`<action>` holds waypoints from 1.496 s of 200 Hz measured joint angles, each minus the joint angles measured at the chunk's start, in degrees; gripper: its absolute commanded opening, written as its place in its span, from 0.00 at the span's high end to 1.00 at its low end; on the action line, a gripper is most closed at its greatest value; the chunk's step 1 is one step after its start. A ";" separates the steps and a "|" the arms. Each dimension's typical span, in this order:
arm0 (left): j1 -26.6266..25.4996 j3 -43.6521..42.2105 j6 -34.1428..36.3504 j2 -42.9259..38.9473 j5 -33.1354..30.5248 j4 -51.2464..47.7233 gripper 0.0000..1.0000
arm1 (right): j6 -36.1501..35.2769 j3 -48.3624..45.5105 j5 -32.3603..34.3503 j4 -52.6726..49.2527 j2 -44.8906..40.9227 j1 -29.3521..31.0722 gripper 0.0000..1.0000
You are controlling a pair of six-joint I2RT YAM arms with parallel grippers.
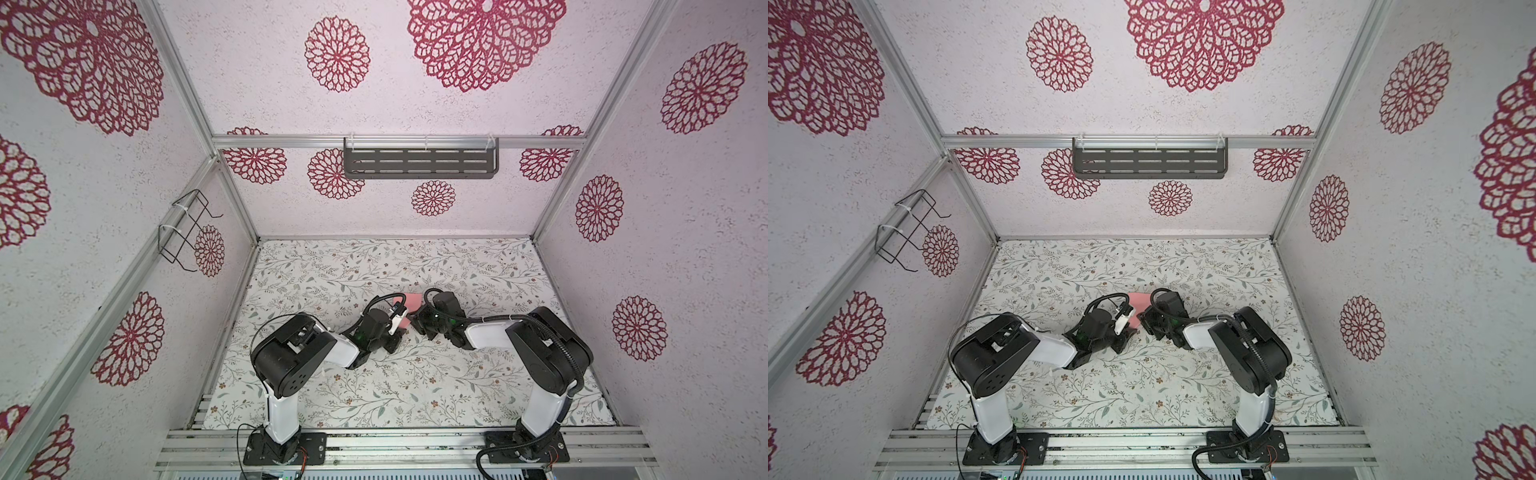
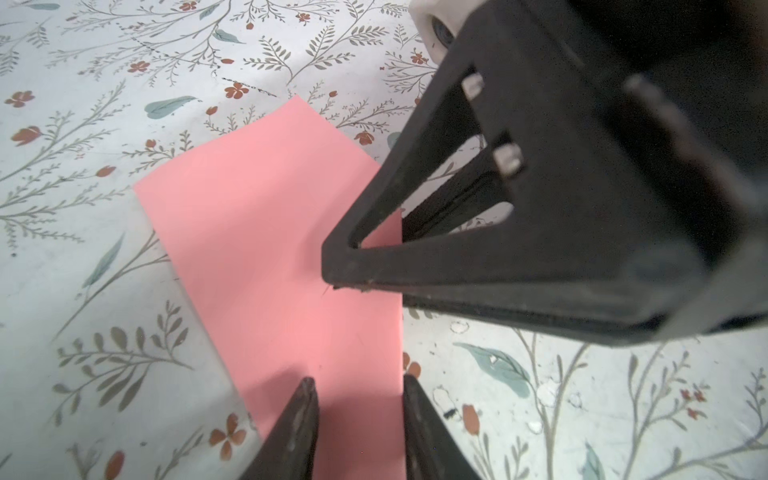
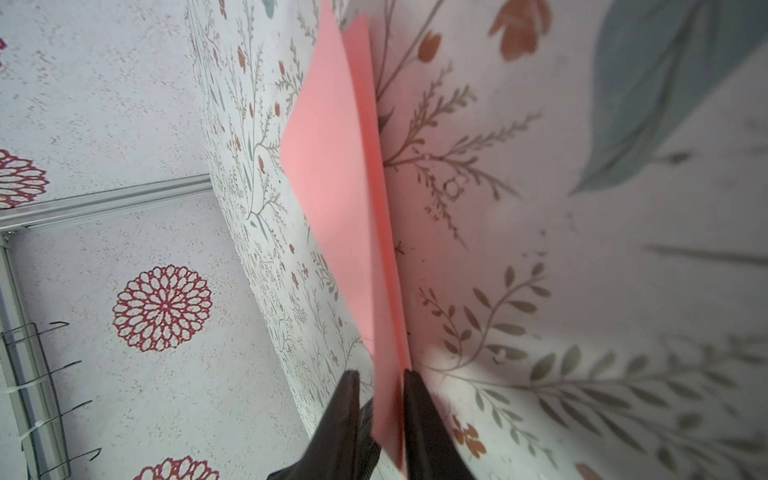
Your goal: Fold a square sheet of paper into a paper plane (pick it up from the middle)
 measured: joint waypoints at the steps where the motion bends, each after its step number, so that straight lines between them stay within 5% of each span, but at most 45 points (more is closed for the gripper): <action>1: 0.02 0.00 0.00 0.00 0.00 0.00 0.66 | -0.02 0.02 -0.02 0.00 0.00 -0.02 0.76; 116: 0.02 -0.33 2.62 0.00 0.63 -0.74 0.62 | -0.22 0.02 -4.79 3.69 0.00 -2.05 0.93; 163: 0.02 -0.33 3.32 0.00 0.57 -0.81 0.74 | 0.07 0.02 -5.73 4.59 0.00 -2.91 0.91; 225: 0.98 -0.33 2.60 0.00 1.92 -0.87 0.90 | -0.37 -0.20 -5.99 4.68 -0.33 -4.39 0.71; 299: 2.40 3.63 2.16 -0.02 7.56 -8.85 0.96 | -7.96 -5.09 -5.84 4.13 -6.08 -7.61 0.42</action>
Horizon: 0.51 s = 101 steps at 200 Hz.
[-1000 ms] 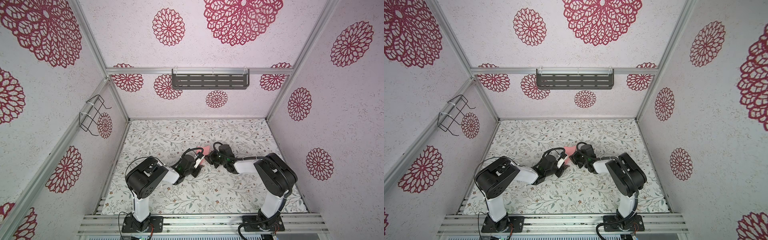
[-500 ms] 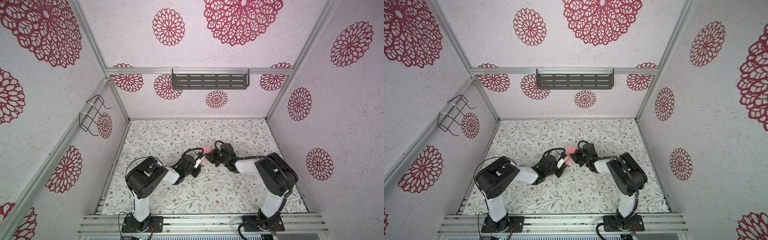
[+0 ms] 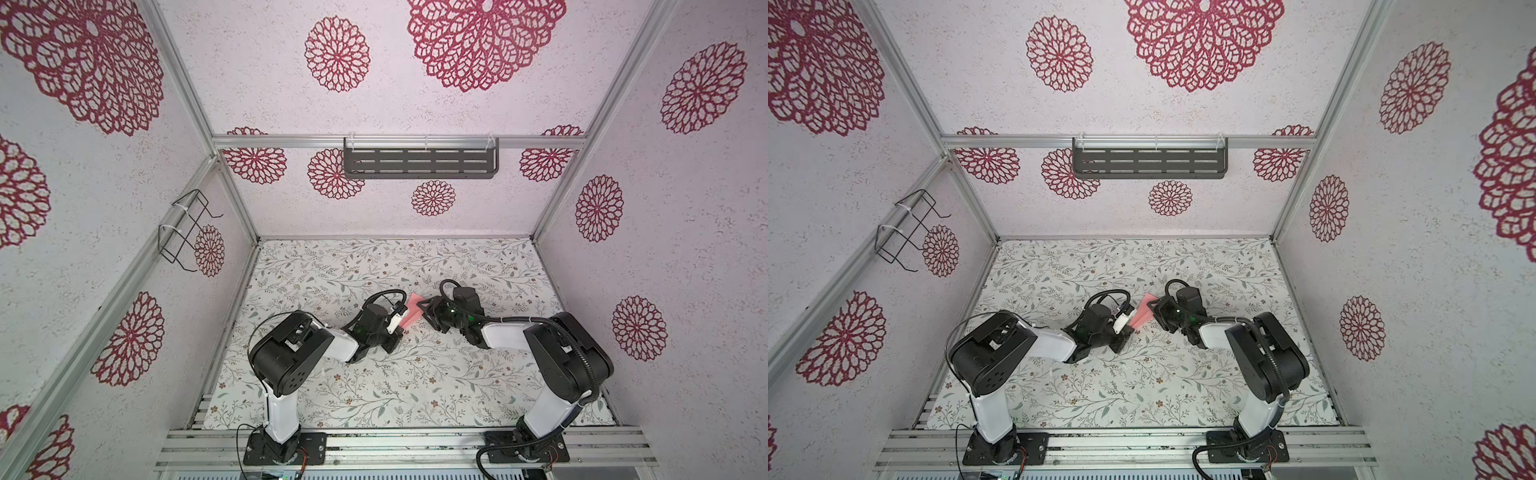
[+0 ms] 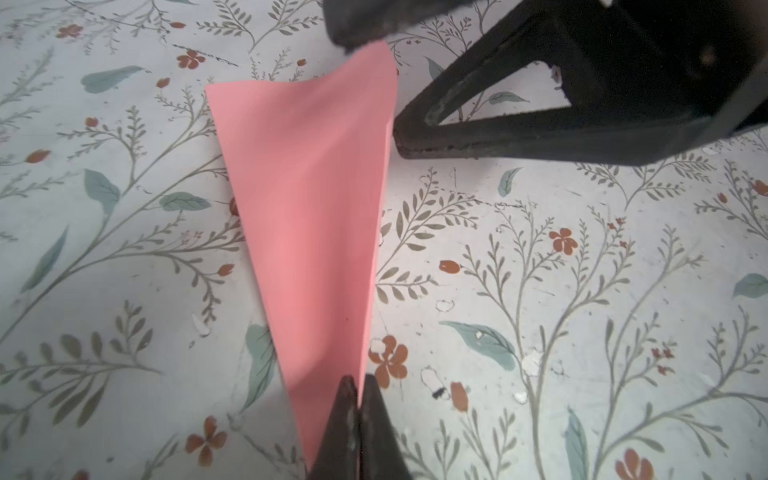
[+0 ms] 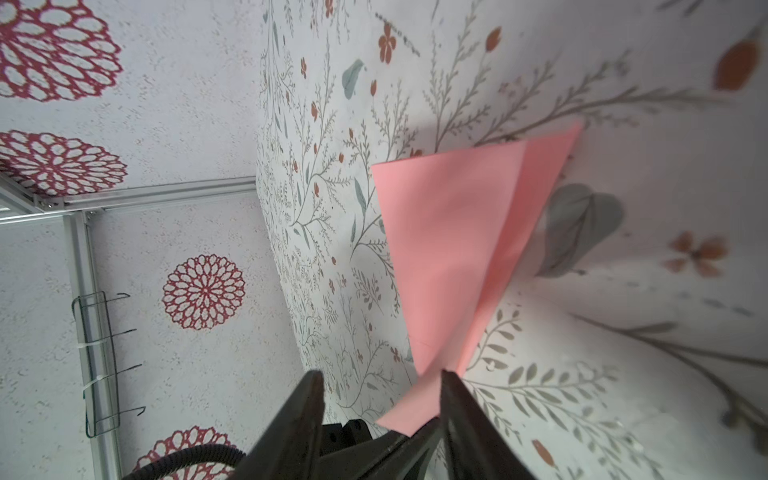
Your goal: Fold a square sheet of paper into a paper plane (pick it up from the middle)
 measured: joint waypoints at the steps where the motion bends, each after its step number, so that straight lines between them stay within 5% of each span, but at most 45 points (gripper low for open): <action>1: 0.00 0.09 0.00 0.00 0.07 -0.15 0.96 | -0.22 -0.13 -0.04 0.04 -0.09 -0.07 0.42; 40: 0.76 5.01 -1.14 0.00 4.09 -9.18 0.97 | -6.97 -4.94 0.85 1.49 -4.24 -2.36 0.33; 101: 2.78 8.41 -5.18 1.20 10.45 -16.41 0.98 | -18.05 -11.26 0.72 8.17 -7.26 -4.44 0.34</action>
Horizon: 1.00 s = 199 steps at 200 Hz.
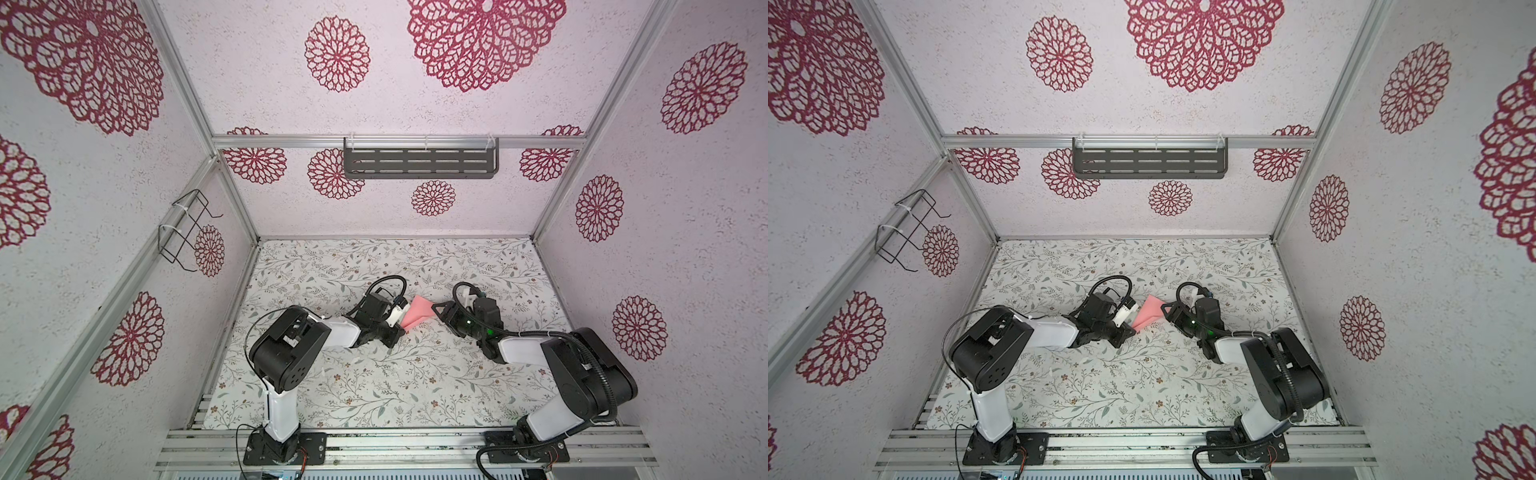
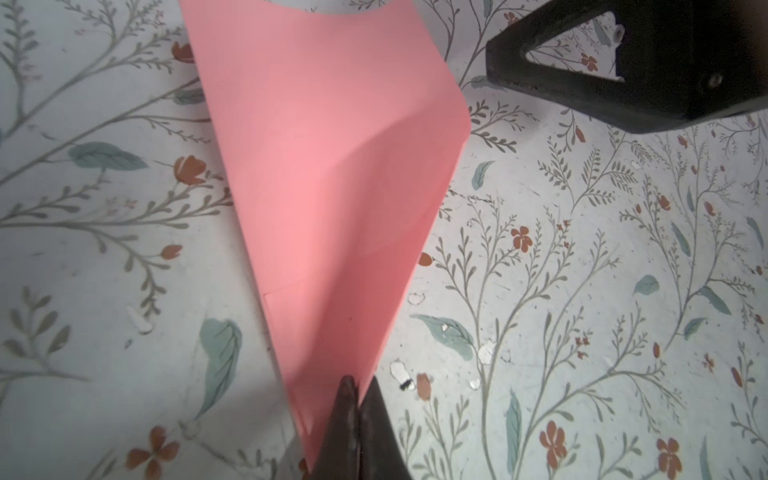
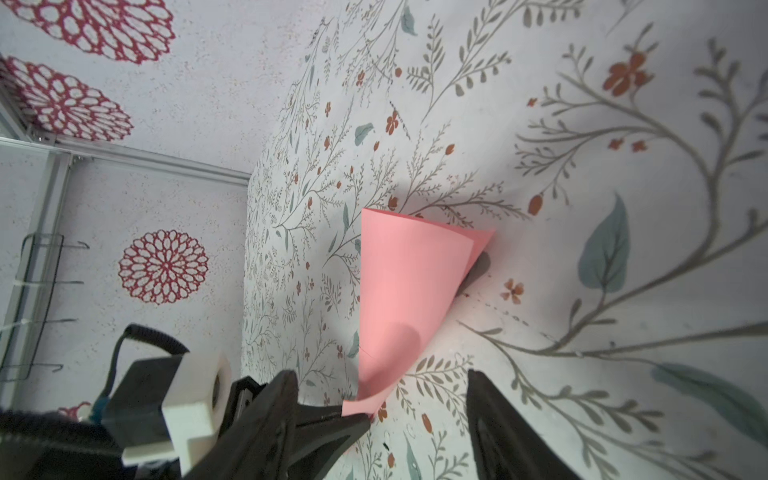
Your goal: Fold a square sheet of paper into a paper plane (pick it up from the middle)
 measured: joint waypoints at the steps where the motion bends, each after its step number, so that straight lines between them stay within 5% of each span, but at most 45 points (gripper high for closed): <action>1: 0.00 0.04 0.00 0.02 0.04 -0.07 0.98 | -0.15 -0.07 -0.11 0.17 0.00 0.00 0.34; 98: 2.36 4.07 -8.90 3.82 8.20 -2.56 0.99 | -3.65 -3.98 -8.04 21.81 9.94 6.01 0.45; 199: 2.64 5.46 -11.96 4.90 9.64 -3.56 0.96 | -2.14 1.92 -10.21 27.56 18.75 8.04 0.51</action>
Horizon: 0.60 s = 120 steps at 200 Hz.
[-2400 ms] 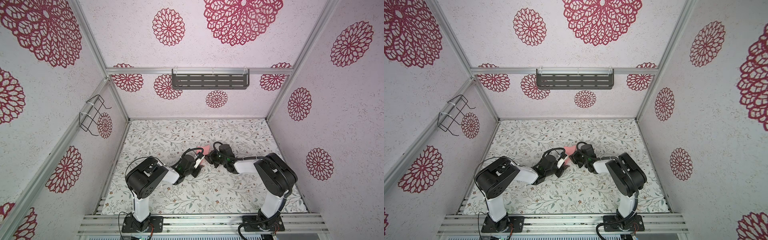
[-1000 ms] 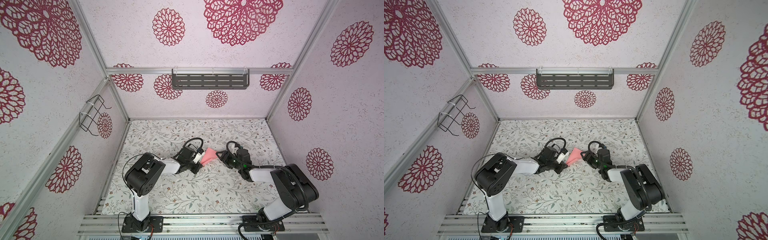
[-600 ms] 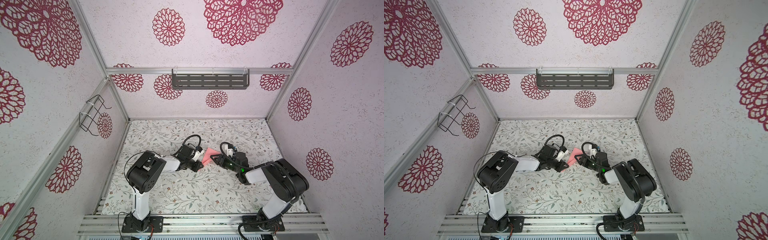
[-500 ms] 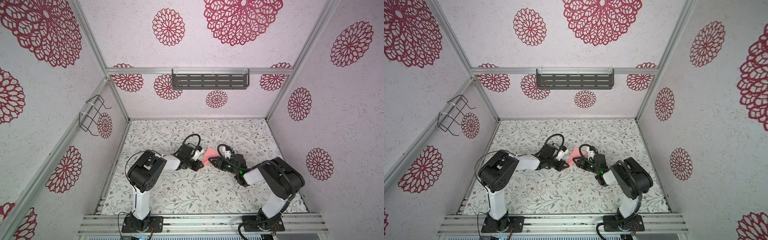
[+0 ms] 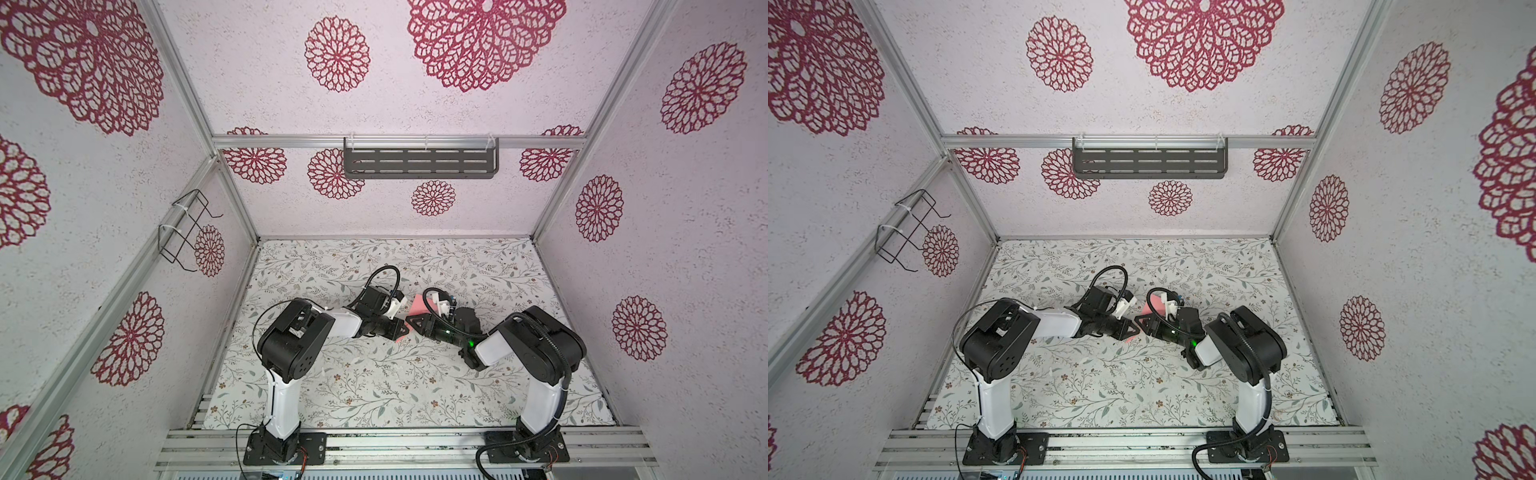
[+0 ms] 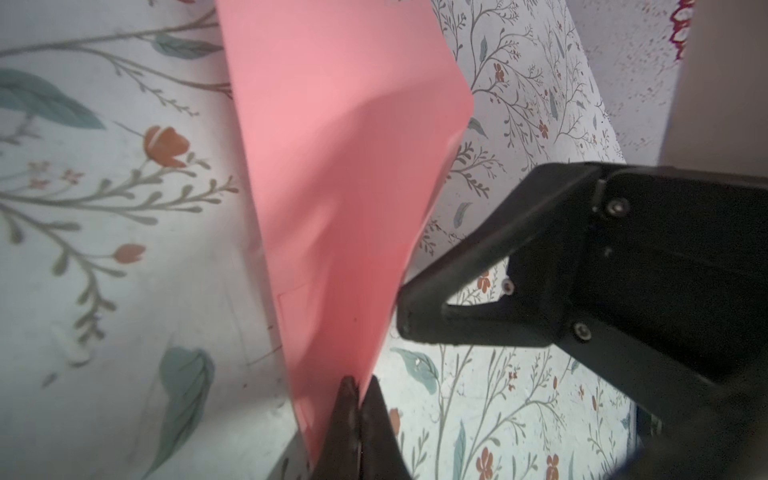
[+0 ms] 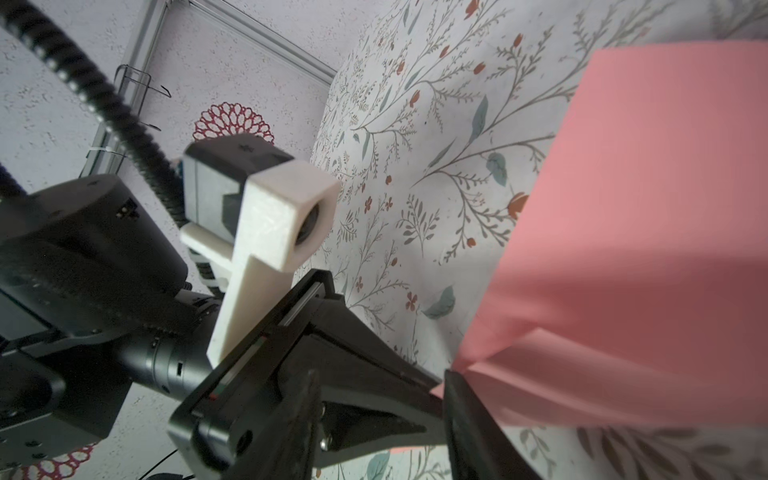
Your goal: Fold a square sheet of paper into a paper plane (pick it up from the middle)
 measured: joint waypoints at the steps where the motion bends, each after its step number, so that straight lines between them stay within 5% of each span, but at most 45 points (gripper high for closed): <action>1: 0.00 0.00 0.00 0.00 -0.02 0.00 0.96 | 0.02 0.07 -0.07 0.07 0.11 -0.04 0.51; 80: -0.02 -0.02 -0.48 -0.13 0.26 -0.20 0.83 | 3.43 4.02 -5.29 4.98 6.93 -2.27 0.52; 120: -0.02 -0.02 -1.05 -0.15 0.11 -0.50 0.86 | 3.91 5.68 -6.45 5.27 8.48 -2.29 0.54</action>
